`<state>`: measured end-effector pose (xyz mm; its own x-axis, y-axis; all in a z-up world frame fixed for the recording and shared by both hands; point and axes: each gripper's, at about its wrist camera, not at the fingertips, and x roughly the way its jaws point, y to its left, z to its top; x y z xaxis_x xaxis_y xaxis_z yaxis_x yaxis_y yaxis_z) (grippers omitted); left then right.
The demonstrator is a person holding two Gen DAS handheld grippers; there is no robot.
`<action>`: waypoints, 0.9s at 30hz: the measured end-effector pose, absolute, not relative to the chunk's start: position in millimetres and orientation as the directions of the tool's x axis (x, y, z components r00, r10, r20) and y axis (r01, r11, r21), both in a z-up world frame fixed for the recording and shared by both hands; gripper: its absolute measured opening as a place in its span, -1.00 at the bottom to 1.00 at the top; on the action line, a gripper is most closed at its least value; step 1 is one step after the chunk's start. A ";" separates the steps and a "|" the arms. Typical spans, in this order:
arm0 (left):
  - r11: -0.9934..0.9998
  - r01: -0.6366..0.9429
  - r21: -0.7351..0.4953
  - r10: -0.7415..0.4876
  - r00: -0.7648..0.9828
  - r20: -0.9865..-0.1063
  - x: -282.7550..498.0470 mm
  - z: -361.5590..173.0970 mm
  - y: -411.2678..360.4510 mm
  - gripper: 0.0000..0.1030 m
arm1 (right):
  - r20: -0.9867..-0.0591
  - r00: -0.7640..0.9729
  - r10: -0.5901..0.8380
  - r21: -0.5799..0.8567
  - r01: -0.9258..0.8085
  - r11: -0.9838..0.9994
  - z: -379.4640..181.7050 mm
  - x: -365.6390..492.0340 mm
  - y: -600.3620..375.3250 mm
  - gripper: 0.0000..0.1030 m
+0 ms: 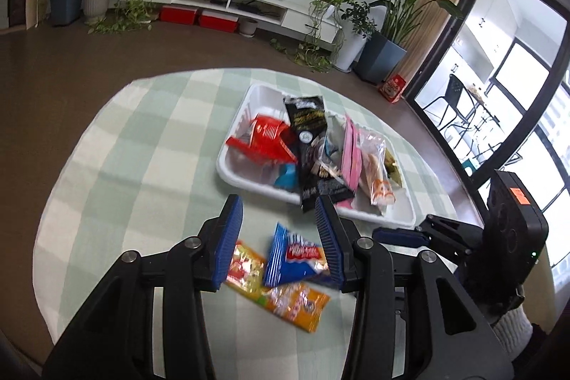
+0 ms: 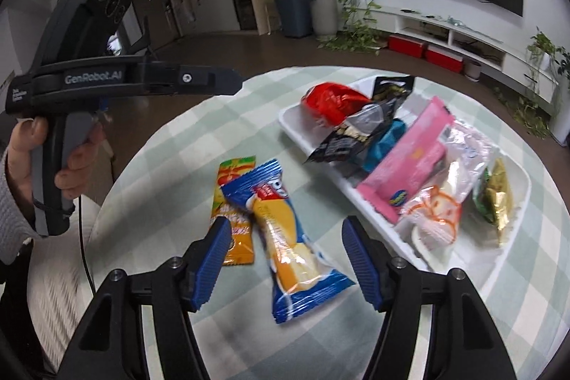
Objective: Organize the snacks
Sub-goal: 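Move both open tools back to the orange bar and blue Tipo pack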
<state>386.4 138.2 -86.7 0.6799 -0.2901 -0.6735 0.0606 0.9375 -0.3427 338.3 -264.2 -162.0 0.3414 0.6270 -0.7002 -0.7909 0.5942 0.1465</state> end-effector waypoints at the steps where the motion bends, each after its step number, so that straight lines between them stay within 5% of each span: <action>1: 0.936 0.052 -0.349 -0.290 0.675 -0.678 382.8 -90.1 139.9 -0.22 | -0.707 0.337 0.622 0.141 -0.795 0.590 -164.5 337.4 -261.2 0.32; 22: 0.913 -0.047 -0.406 -0.291 0.621 -0.728 353.4 -123.9 151.3 -0.22 | -0.778 0.313 0.545 0.119 -0.778 0.617 -198.9 352.4 -242.9 0.31; 27: 0.916 -0.055 -0.398 -0.286 0.605 -0.743 352.7 -129.3 147.4 -0.22 | -0.775 0.299 0.556 0.165 -0.755 0.635 -202.0 355.0 -249.3 0.16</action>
<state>352.7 147.4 -129.3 0.6046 -0.2864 -0.7433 -0.0550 0.9159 -0.3977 355.0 -249.3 -202.0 0.2989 0.5561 -0.7755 -0.7547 0.6351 0.1646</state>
